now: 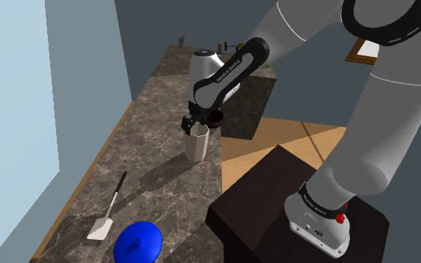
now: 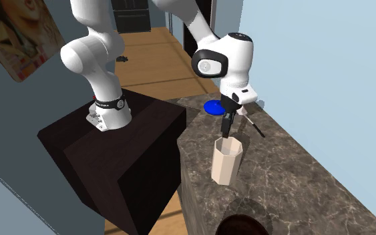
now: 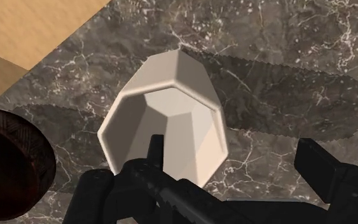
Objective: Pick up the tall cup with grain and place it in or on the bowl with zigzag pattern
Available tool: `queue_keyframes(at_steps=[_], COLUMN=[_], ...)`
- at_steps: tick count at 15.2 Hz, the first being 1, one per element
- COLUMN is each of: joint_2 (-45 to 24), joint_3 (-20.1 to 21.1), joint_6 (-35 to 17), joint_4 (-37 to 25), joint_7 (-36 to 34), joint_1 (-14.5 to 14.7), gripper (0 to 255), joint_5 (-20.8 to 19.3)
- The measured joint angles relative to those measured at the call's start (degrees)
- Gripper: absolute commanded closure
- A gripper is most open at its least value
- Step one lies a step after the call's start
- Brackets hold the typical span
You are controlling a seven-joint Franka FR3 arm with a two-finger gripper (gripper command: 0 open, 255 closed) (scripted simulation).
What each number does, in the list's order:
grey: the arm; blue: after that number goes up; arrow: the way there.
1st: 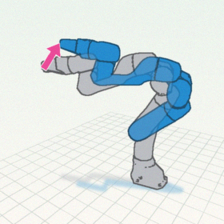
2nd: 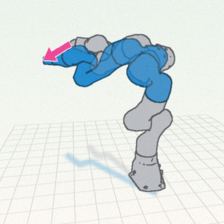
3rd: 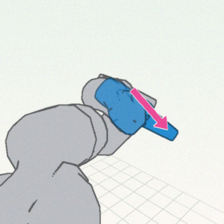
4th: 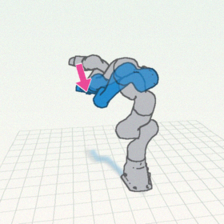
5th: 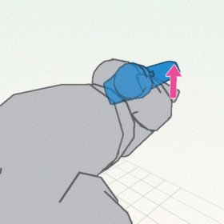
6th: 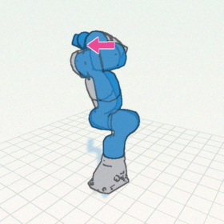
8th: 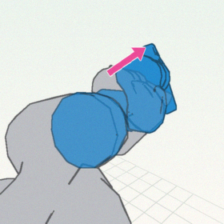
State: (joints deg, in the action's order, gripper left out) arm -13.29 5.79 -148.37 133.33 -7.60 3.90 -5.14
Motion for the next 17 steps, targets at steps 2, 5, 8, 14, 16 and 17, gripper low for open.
queue_keyframes(at_steps=[2,5,8,14,16,17], joint_2=[-4.36,-7.93,-10.20,-12.18,-12.20,-12.20], joint_3=[-0.24,-0.60,-0.96,-1.29,-1.29,-1.29], joint_6=[-1.91,-4.25,-6.25,-7.61,-7.62,-7.62], joint_4=[-2.61,-3.89,-4.18,-4.81,-4.83,-4.83], joint_7=[-0.41,-1.08,-1.57,-1.82,-1.83,-1.83], joint_1=[0.18,0.59,0.93,1.13,1.14,1.14], gripper=[0,0,0,0,0,255], joint_5=[-0.46,-1.06,-1.58,-1.95,-1.95,-1.95])
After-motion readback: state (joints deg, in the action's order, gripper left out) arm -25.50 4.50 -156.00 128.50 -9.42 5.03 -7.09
